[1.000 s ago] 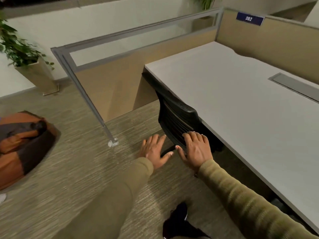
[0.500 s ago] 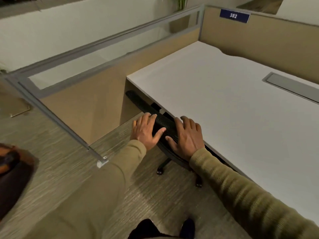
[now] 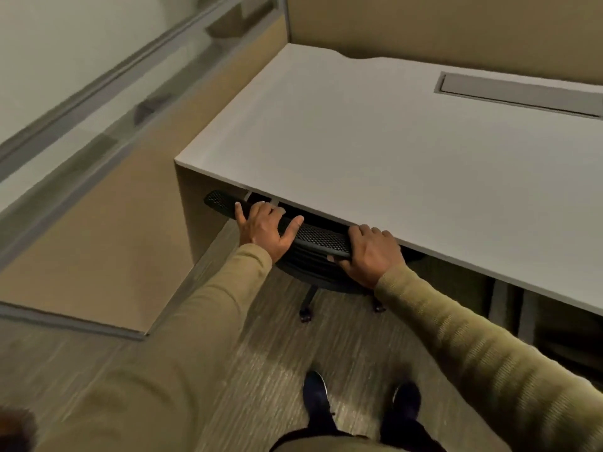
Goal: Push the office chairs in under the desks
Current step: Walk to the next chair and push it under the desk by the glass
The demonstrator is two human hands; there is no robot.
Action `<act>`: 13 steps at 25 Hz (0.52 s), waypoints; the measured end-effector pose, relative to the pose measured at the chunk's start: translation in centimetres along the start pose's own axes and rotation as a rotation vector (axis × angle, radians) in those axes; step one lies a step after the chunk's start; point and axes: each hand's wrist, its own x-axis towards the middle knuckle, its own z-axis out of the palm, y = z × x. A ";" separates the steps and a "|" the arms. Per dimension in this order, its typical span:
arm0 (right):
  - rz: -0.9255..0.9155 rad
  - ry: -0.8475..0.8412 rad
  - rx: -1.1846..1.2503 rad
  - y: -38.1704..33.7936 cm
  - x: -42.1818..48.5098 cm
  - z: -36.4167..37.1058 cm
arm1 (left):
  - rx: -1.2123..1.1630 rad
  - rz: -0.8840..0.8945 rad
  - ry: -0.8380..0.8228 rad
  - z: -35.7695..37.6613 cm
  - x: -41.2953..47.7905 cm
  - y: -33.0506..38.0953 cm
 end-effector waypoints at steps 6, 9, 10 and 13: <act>0.098 0.021 0.008 -0.9 -3.3 0.6 | -0.030 0.086 0.075 0.3 -2.5 0.5; 0.127 0.033 0.015 -1.2 -5.8 0.6 | -0.038 0.113 0.089 0.1 -4.2 1.2; 0.131 0.035 0.014 -1.3 -6.7 0.7 | -0.041 0.121 0.097 0.0 -4.8 1.5; 0.144 0.038 0.035 -1.2 -9.8 1.2 | -0.045 0.140 0.092 -0.3 -7.4 2.6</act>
